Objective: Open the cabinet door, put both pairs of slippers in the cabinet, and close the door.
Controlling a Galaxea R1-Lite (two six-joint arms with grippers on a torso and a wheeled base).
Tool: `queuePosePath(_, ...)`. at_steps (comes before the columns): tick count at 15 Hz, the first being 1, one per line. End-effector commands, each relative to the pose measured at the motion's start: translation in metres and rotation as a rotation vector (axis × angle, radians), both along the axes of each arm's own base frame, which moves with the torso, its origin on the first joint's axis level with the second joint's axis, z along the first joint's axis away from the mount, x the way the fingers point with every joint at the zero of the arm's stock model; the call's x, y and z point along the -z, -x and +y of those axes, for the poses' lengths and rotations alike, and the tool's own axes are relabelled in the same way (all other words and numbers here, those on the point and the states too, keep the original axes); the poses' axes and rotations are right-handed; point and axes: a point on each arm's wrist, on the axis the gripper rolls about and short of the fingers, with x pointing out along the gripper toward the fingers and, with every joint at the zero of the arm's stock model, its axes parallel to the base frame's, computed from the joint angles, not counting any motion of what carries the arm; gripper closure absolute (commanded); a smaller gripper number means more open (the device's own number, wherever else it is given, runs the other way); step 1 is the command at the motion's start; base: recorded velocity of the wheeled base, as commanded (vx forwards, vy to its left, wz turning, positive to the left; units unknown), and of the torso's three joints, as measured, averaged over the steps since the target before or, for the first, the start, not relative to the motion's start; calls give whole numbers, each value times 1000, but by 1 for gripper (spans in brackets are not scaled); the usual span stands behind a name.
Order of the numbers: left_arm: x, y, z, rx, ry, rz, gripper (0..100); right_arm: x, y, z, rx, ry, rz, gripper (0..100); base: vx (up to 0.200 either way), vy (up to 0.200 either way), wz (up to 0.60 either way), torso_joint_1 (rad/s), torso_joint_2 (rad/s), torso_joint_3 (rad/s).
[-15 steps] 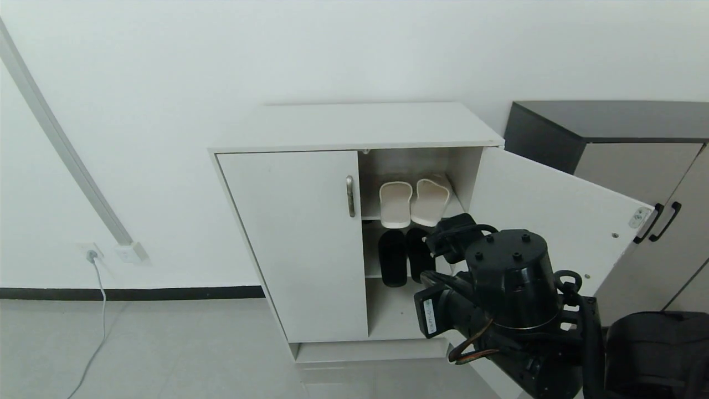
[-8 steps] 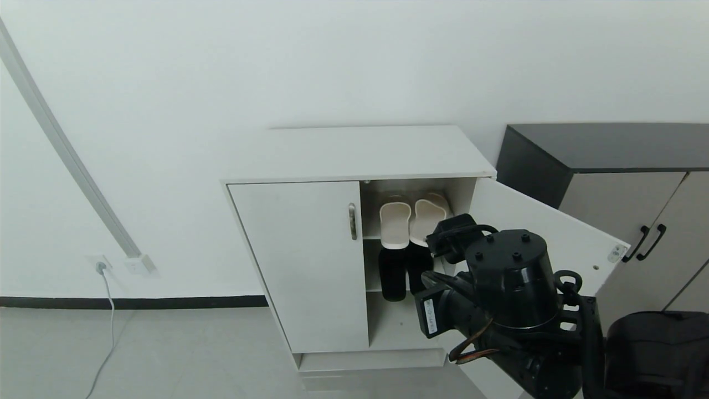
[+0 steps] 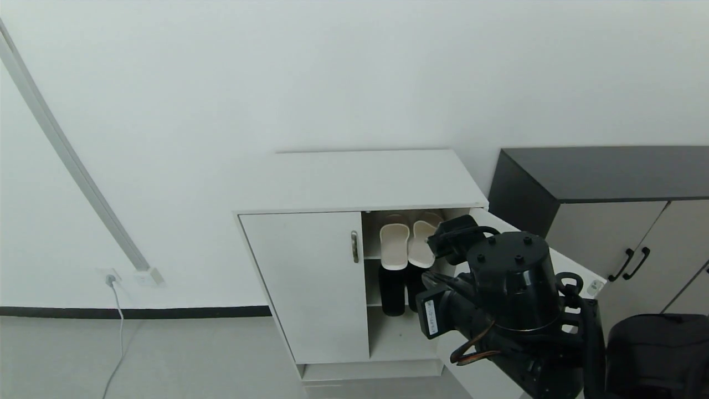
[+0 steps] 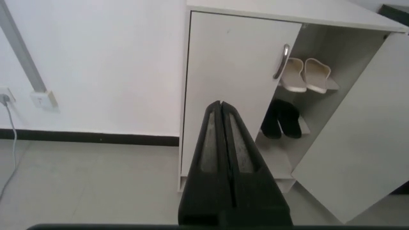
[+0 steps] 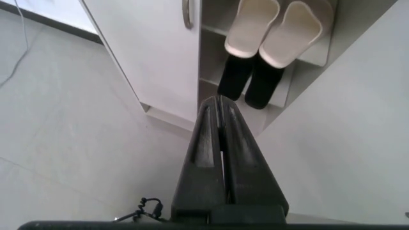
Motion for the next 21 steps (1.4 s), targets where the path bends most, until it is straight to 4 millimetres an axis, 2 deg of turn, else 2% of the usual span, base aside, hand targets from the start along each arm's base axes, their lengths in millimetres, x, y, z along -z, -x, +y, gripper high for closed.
queuePosePath(1, 0, 0, 0, -1, 1, -1, 100, 1, -1, -1, 3, 0, 0, 100, 0, 0, 0, 256, -598, -325)
queuePosePath(8, 0, 0, 0, -1, 1, 1, 100, -1, -6, -6, 22, 7, -12, 100, 0, 0, 0, 202, -454, -247)
queuePosePath(15, 0, 0, 0, -1, 1, 1, 100, 3, -6, -8, 20, 23, -22, 100, 0, 0, 0, 5, -10, -7)
queuePosePath(21, 0, 0, 0, -1, 2, 1, 100, 2, -8, -10, 28, 16, -32, 100, 0, 0, -600, 4, -1, -1)
